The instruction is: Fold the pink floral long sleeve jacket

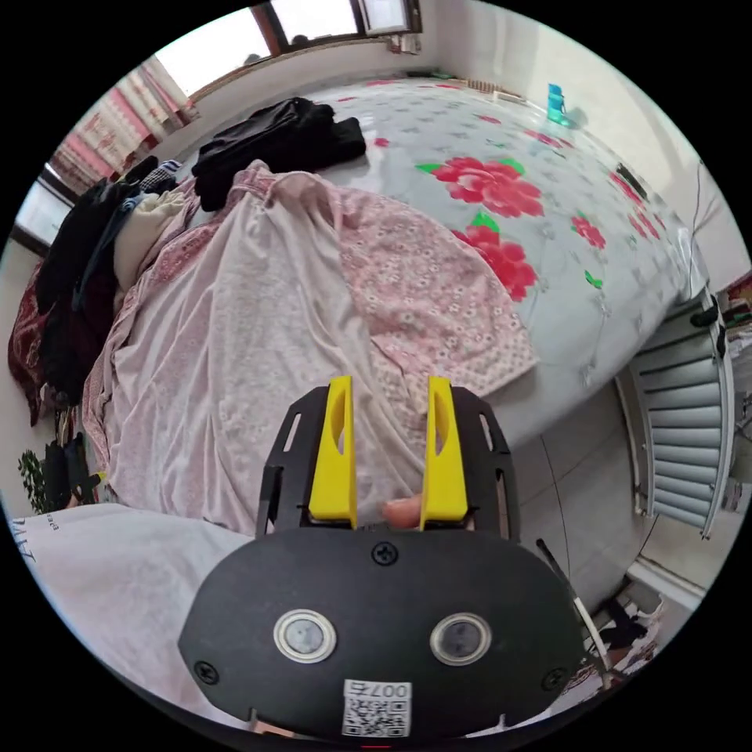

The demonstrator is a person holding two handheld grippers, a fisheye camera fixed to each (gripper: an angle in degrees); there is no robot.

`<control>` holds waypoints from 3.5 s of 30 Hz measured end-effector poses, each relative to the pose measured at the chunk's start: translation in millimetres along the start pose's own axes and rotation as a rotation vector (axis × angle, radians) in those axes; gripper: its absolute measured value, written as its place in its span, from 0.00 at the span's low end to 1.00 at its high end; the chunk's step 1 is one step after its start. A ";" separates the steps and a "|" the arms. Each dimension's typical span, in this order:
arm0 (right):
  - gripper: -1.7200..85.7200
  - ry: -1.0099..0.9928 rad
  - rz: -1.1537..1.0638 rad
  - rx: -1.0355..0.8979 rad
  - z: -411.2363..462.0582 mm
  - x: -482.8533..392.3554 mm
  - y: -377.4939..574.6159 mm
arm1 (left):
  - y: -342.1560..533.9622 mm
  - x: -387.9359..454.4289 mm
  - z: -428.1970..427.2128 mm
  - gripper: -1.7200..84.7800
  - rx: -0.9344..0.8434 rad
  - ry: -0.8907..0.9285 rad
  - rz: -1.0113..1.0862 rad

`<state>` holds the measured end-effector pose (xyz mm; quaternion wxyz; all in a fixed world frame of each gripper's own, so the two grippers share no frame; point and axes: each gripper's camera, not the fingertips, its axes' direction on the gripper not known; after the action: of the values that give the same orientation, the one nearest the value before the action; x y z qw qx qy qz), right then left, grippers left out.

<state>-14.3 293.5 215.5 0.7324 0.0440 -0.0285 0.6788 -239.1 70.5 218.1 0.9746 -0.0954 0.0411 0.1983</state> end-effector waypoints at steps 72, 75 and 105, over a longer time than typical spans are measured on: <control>0.03 -0.334 -1.587 -0.343 34.3 -440.2 257.0 | 103.4 -173.2 -334.6 0.14 0.377 0.262 -0.191; 0.03 -0.477 -1.588 -0.500 26.0 -405.1 269.4 | 129.4 -111.7 -316.3 0.15 0.361 0.138 -0.009; 0.02 -0.770 -0.301 -0.154 5.0 -250.1 -278.8 | 279.1 -21.9 -484.0 0.01 0.588 0.620 0.135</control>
<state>244.5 24.1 188.0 0.7603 0.2432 -0.3442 0.4943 -389.8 216.3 -300.2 0.8868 0.1341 0.3927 0.2037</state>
